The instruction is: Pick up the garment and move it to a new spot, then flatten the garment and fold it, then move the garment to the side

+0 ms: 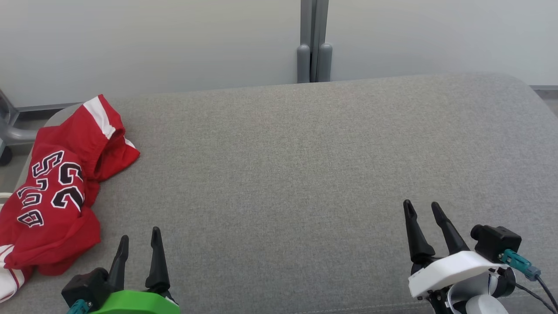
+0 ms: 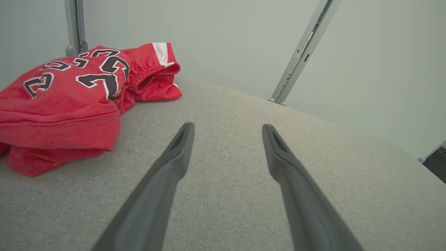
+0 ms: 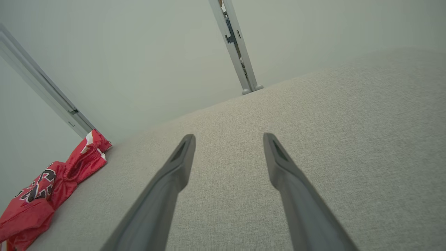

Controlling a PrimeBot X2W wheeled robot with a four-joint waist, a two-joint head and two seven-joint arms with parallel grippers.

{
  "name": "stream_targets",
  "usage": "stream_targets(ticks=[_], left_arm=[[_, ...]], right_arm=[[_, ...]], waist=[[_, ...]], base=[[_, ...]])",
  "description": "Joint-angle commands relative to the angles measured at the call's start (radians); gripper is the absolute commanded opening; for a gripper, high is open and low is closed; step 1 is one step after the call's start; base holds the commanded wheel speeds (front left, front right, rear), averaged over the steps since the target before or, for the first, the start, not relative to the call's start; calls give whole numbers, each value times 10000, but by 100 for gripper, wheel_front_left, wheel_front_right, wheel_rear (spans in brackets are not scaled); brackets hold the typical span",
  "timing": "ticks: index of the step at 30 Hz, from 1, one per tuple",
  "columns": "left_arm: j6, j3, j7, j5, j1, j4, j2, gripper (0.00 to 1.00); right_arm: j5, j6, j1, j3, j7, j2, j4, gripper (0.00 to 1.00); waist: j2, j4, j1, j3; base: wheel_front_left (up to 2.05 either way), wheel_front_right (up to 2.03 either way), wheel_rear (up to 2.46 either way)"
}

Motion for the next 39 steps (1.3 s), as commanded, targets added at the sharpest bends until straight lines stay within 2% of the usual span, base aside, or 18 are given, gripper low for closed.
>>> stream_targets(ticks=[1, 25, 39], left_arm=[[56, -9, -86, 311, 58, -67, 106, 100], [280, -11, -316, 1920, 400, 83, 162, 100], [379, -75, -296, 2617, 697, 10, 204, 100]], right_arm=[[-298, 4, -20, 84, -124, -55, 16, 100], [-2299, 5, 87, 601, -834, -79, 218, 100], [-2925, 5, 282, 776, -1180, -87, 459, 100]], waist=[[0, -2, 0, -8], [0, -23, 0, -234], [0, 0, 0, -456]], base=[[0, 0, 0], [0, 0, 0], [0, 0, 0]])
